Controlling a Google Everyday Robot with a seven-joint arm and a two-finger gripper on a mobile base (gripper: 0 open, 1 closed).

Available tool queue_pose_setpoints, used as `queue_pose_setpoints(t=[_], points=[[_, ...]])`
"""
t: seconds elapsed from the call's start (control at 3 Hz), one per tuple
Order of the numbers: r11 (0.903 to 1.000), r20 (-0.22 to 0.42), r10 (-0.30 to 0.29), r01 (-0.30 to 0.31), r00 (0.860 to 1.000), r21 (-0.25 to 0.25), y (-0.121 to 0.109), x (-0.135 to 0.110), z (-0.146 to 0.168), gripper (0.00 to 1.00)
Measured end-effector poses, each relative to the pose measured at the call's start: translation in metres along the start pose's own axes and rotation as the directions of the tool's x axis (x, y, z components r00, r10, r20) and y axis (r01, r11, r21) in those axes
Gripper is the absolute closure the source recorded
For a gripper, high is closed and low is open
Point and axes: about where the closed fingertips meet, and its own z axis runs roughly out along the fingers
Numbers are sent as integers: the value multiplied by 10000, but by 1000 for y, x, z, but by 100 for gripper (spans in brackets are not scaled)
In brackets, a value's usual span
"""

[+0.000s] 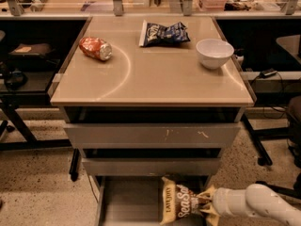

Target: Pick brown chip bag from bottom drawer and place on counter

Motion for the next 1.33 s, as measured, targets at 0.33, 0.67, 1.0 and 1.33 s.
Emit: queue_pose_setpoints(t=[0.33,0.67,1.0,1.33], points=[[10000,-78,-56,56,10000,73,-4,0,-4,100],[9998,-186,-79,76,9998,-163,4,1,5,100],[9984,-429,-552,557,9976,118,6,-18,-12,100],[9835,-712,-1651,1696,9837,631,4,-71,-50,100]])
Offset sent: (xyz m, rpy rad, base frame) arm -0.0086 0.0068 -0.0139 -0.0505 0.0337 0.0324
